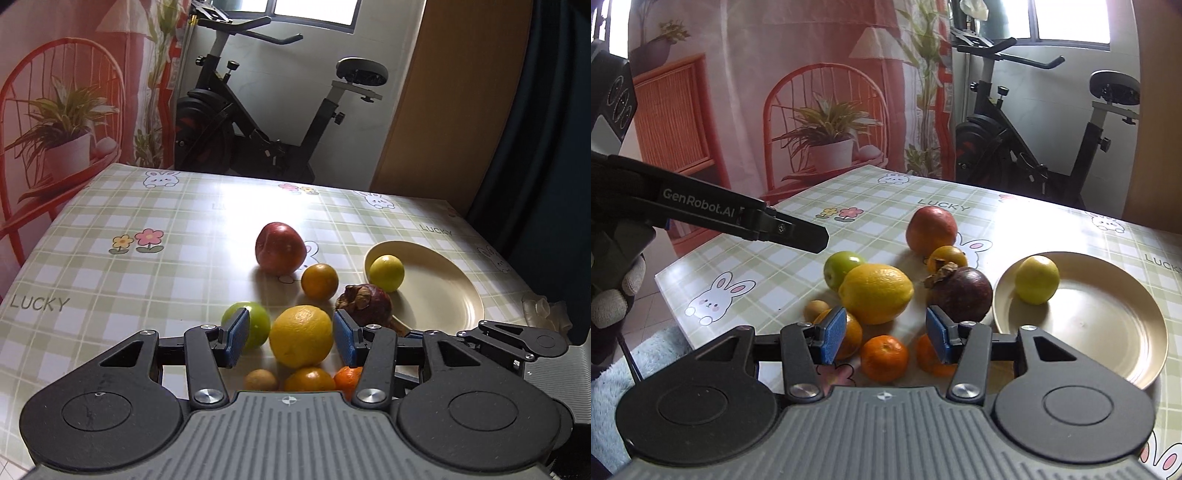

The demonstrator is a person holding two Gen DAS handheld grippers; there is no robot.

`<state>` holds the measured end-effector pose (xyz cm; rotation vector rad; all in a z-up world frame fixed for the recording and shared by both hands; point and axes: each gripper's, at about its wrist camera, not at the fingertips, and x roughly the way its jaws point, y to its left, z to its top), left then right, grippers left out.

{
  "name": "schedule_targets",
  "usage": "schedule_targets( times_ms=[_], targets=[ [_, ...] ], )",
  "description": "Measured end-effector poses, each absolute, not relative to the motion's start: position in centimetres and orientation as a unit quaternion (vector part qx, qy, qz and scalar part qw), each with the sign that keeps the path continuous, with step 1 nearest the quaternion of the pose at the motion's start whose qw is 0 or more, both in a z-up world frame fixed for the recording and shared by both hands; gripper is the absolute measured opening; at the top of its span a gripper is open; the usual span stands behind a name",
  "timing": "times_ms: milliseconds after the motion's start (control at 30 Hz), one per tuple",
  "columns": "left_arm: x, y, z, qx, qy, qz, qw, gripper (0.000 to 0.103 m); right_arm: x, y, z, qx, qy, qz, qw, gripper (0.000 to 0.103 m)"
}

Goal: Organize fruits
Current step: 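Move the left gripper to the navel orange beside the lemon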

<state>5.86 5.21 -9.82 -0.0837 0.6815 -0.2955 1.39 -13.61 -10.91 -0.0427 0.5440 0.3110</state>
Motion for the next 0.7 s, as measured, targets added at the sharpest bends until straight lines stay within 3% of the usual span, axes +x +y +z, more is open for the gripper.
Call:
schedule_targets(
  times_ms=[700],
  targets=[
    [6.0, 8.8, -13.9, -0.100, 0.391, -0.165, 0.900, 0.051, 4.7, -8.2, -14.7, -0.115, 0.322, 0.220, 0.914, 0.054]
  ],
)
